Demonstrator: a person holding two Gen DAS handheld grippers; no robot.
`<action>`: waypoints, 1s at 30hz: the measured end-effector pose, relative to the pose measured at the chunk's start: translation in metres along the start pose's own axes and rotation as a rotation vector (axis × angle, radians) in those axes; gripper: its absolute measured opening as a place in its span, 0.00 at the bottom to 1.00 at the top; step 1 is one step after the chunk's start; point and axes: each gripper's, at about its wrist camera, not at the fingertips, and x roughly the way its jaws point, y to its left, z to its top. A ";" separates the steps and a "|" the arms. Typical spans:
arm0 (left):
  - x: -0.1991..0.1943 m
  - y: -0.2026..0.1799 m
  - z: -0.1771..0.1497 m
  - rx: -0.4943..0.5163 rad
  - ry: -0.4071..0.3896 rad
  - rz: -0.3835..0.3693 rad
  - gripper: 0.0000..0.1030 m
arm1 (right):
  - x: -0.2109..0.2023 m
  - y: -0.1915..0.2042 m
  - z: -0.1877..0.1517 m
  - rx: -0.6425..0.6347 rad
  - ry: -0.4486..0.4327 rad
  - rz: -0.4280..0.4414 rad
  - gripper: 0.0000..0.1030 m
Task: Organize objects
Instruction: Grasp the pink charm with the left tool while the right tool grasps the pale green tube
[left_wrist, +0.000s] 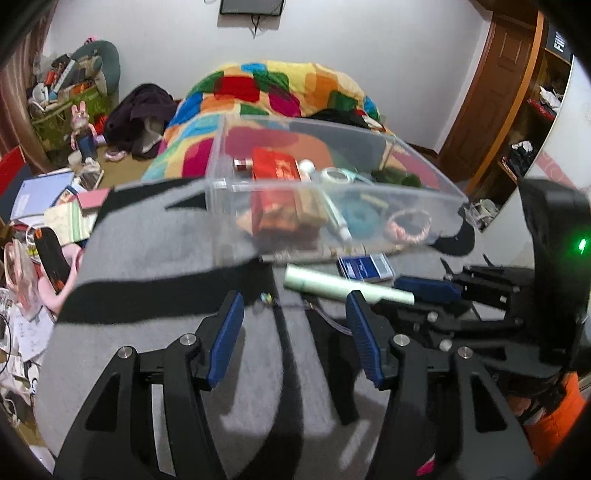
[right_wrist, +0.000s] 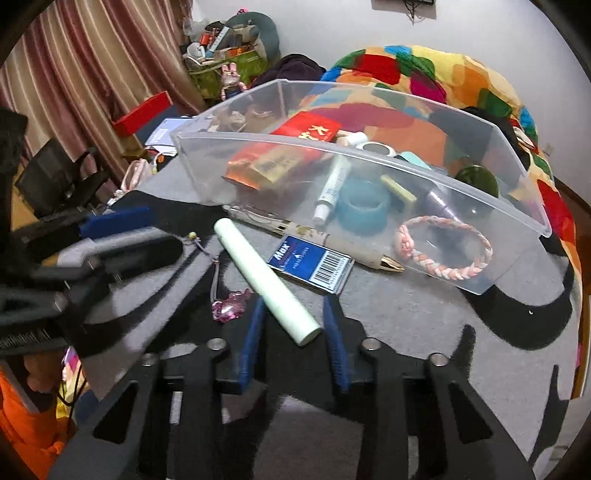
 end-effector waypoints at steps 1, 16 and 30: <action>0.001 -0.002 -0.002 0.004 0.006 0.000 0.55 | 0.000 0.000 -0.001 -0.002 0.001 0.007 0.23; 0.033 -0.049 -0.012 0.154 0.105 0.015 0.60 | -0.046 -0.021 -0.056 -0.038 -0.003 -0.005 0.15; 0.027 -0.045 -0.017 0.120 0.055 -0.008 0.19 | -0.027 -0.016 -0.036 -0.025 -0.015 -0.031 0.22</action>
